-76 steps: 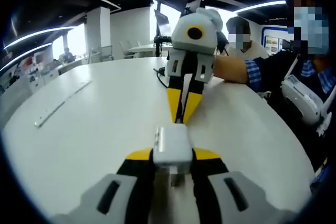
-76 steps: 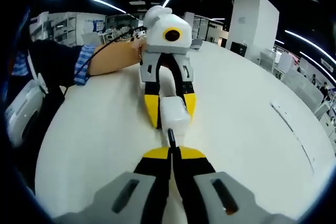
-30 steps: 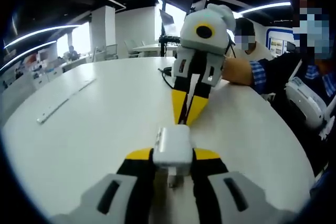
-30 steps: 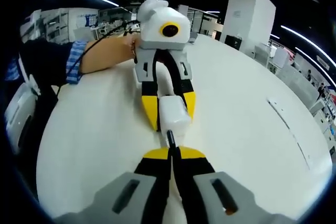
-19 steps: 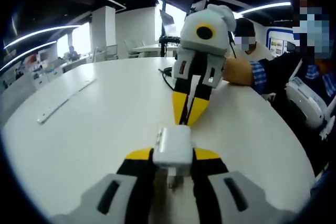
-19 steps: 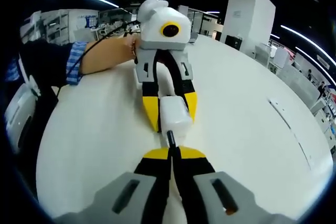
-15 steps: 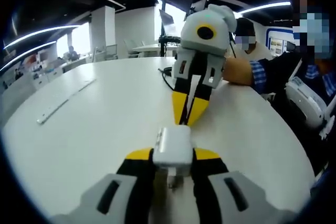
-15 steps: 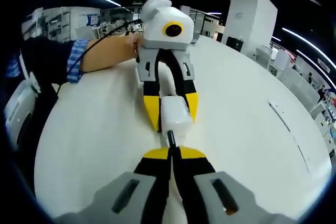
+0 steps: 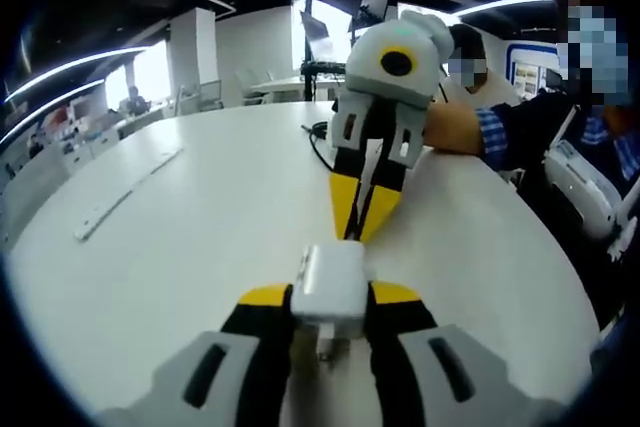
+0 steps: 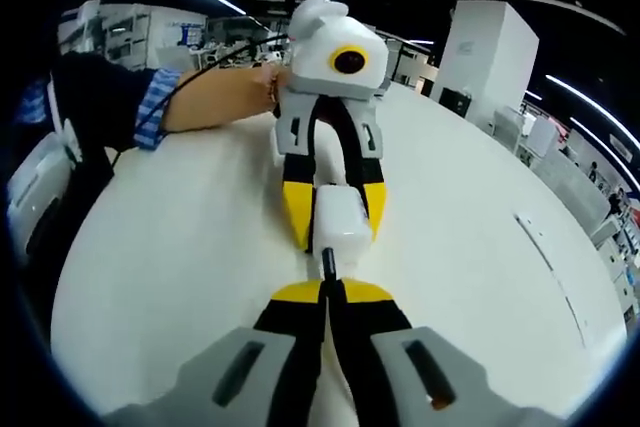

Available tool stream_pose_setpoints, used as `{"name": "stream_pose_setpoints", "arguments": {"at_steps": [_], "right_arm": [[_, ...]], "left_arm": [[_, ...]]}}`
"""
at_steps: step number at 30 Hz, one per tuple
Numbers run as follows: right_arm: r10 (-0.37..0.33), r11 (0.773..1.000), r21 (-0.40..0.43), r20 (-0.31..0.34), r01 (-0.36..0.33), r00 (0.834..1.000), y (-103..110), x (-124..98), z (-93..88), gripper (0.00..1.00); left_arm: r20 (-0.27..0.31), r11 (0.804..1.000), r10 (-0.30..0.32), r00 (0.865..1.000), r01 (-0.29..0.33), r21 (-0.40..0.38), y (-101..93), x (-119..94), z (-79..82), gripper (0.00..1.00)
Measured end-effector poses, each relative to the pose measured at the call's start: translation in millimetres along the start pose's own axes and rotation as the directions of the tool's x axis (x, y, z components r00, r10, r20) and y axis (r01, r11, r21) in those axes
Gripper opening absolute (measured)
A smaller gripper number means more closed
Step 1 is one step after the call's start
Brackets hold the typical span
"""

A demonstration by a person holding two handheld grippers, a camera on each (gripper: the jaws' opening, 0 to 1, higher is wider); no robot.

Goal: Plug the desk Type‑C cable into the charger adapter.

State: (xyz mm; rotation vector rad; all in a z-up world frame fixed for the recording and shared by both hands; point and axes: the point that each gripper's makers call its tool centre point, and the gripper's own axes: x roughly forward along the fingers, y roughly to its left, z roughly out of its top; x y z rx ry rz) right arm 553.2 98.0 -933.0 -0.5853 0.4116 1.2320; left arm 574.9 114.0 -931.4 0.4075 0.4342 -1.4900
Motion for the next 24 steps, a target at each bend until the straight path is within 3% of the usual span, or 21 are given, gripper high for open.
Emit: {"name": "stream_pose_setpoints", "arguments": {"at_steps": [10,16,24], "right_arm": [[0.000,1.000,-0.027,0.005,0.001,1.000,1.0,1.4,1.7,0.04],[-0.009,0.999,-0.045,0.007,0.009,1.000,2.5,3.2,4.6,0.04],[-0.027,0.998,-0.053,0.005,0.027,1.000,1.6,4.3,6.0,0.04]], "left_arm": [[-0.016,1.000,-0.002,1.000,0.002,0.026,-5.3,-2.3,-0.3,0.28],[0.012,0.999,-0.004,1.000,0.004,0.047,-6.4,-5.2,7.6,0.28],[0.011,0.999,-0.002,1.000,0.001,0.036,-6.3,-6.5,6.1,0.28]]}}
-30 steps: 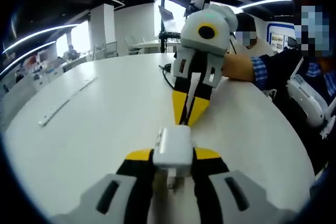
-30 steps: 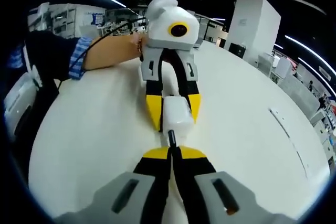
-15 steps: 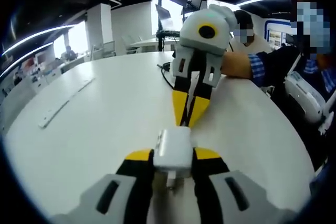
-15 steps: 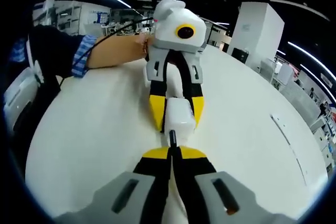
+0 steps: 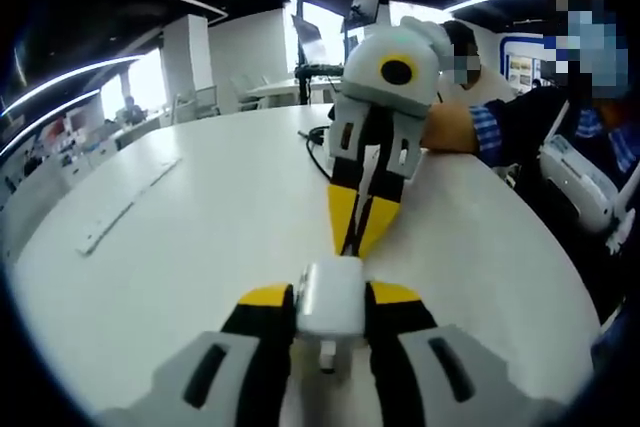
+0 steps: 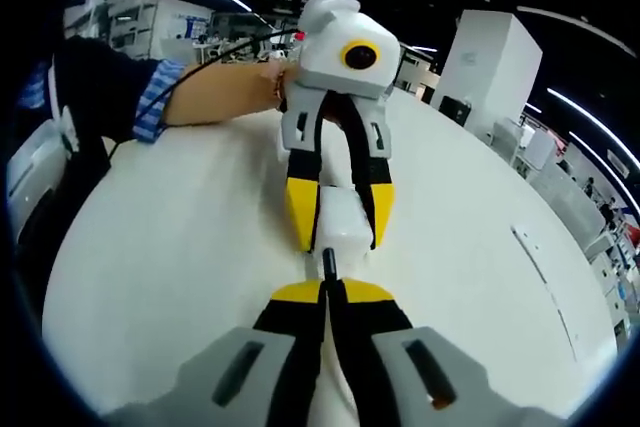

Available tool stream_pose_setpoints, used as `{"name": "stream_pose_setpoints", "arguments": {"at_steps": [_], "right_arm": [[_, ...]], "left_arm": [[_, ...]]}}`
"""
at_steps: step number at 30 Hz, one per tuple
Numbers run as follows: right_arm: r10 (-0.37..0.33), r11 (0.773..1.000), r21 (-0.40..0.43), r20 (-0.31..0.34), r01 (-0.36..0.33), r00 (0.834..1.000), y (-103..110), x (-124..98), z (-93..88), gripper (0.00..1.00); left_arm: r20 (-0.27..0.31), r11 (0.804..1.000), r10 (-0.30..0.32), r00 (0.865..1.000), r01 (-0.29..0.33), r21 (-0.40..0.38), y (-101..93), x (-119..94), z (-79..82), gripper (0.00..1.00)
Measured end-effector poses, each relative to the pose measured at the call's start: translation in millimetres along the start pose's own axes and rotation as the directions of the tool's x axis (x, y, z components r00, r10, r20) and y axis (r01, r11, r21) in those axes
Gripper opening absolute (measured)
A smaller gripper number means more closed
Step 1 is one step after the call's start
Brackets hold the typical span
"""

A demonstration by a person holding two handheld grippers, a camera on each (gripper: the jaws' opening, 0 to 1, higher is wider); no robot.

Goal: Plug the desk Type‑C cable into the charger adapter.

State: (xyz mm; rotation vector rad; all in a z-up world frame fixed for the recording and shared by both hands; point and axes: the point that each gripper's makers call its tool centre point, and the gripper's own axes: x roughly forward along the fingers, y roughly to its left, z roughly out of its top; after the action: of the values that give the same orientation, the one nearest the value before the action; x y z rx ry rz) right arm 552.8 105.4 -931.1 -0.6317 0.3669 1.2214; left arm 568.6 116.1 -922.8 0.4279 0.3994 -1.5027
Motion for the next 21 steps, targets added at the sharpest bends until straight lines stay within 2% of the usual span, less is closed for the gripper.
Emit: {"name": "stream_pose_setpoints", "arguments": {"at_steps": [4,8,11,13,18,21], "right_arm": [[-0.001,1.000,0.004,0.006,0.001,1.000,-0.6,0.6,0.3,0.05],[0.007,0.999,-0.034,0.026,-0.007,1.000,0.1,0.8,1.5,0.05],[0.037,0.999,-0.019,0.119,-0.035,0.992,2.5,-4.8,16.3,0.07],[0.034,0.999,-0.019,0.124,-0.032,0.992,0.7,-9.8,17.6,0.09],[0.004,1.000,-0.013,0.157,-0.002,0.988,-12.7,-23.6,17.1,0.14],[-0.031,0.999,0.020,0.161,0.028,0.987,-27.3,-33.1,8.4,0.14]], "left_arm": [[0.000,1.000,0.001,1.000,-0.001,-0.011,0.9,-0.4,-0.6,0.28],[-0.001,1.000,0.001,1.000,-0.001,-0.012,0.7,-0.2,-1.0,0.28],[-0.004,1.000,-0.003,1.000,0.002,-0.012,-0.6,0.3,-1.5,0.28],[-0.006,1.000,-0.003,1.000,0.003,-0.012,-0.7,0.4,-1.9,0.28],[-0.007,1.000,-0.004,1.000,0.004,-0.014,-0.2,-0.1,-2.7,0.27],[-0.011,1.000,-0.001,1.000,0.001,-0.016,1.3,-1.6,-3.7,0.27]]}}
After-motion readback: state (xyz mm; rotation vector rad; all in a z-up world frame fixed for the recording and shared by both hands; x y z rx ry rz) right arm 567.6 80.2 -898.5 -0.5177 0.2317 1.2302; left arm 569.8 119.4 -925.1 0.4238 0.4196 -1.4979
